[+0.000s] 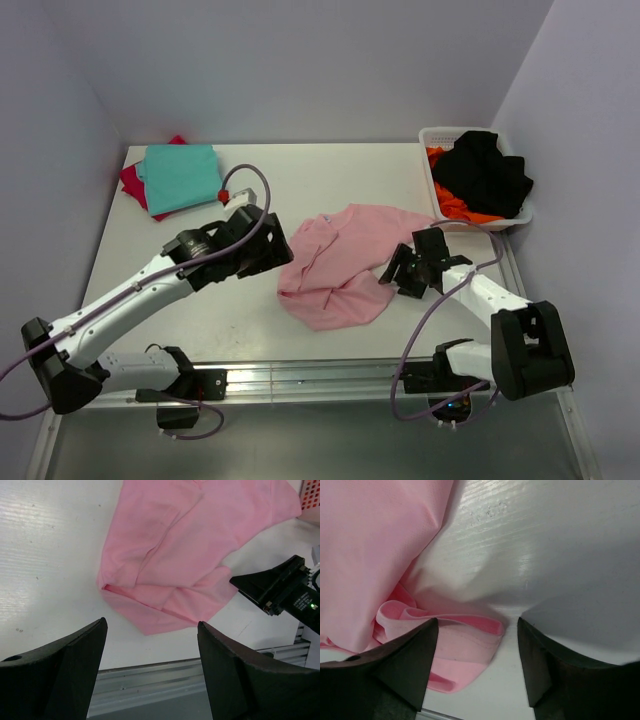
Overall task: Fold and stack the t-shirts
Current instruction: Flatten the tshirt out
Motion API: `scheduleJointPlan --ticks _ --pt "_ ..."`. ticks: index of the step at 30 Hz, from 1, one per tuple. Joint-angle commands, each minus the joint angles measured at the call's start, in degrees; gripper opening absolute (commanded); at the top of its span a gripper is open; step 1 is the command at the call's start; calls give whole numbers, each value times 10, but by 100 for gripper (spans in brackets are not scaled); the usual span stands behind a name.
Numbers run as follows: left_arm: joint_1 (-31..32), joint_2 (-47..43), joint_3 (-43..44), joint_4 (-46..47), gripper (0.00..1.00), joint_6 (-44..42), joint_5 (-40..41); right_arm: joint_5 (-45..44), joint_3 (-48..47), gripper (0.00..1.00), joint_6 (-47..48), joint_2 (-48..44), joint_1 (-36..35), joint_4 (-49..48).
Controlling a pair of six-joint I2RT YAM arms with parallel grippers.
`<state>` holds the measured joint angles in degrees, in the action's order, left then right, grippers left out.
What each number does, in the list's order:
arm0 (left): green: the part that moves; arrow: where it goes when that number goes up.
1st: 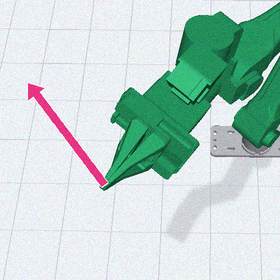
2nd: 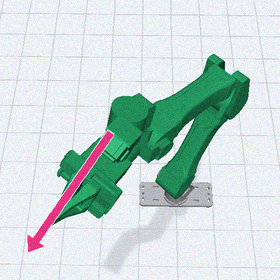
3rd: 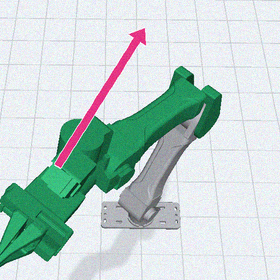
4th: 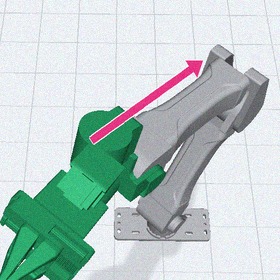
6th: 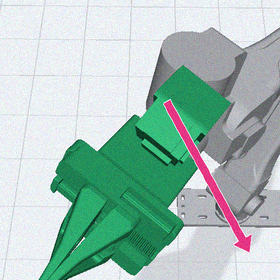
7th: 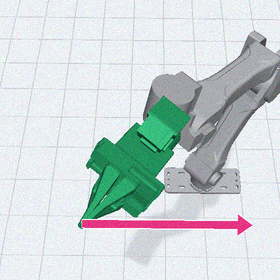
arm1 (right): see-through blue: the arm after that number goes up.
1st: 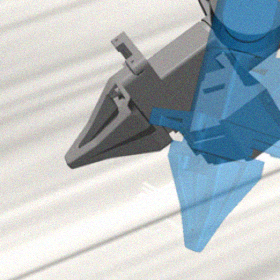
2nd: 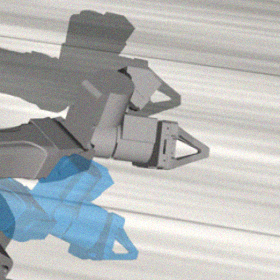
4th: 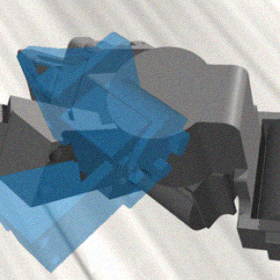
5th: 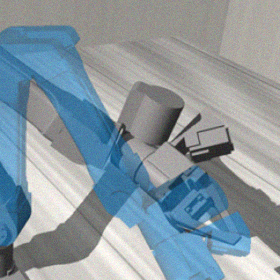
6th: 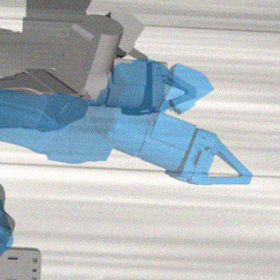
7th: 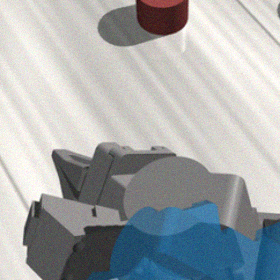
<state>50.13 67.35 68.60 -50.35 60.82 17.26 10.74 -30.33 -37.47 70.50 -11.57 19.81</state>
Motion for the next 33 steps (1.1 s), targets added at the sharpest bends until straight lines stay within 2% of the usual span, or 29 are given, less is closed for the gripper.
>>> scheduleJointPlan --ticks 1,3,4,7,9,10,11,13,17,20,24,33 --pt "2 36 31 2 79 -26 31 3 25 66 -10 9 2 -11" --pt "-6 57 43 2 79 -37 31 6 28 61 -16 4 3 -5" --pt "-12 79 56 9 78 -55 25 11 39 54 -17 -7 3 -9" --pt "-43 123 61 51 78 -99 -2 23 58 52 -27 -35 1 -11" --pt "-74 146 61 79 78 -121 -27 26 60 47 -32 -48 1 -6" --pt "-84 171 64 92 78 -138 -37 28 59 33 -32 -57 0 3" --pt "-94 186 67 114 78 -144 -62 31 58 28 -31 -61 -1 7" --pt "-119 237 93 124 76 -162 -73 27 56 17 -28 -74 -1 22" --pt "-122 313 138 133 74 -191 -90 22 59 3 -29 -94 -1 38" --pt "-105 360 160 137 74 -210 -99 18 57 2 -29 -99 -1 48" --pt "-51 404 171 128 74 -218 -79 11 54 1 -29 -107 -1 60" --pt "-44 402 124 110 73 -194 -21 3 57 1 -34 -117 -1 68"
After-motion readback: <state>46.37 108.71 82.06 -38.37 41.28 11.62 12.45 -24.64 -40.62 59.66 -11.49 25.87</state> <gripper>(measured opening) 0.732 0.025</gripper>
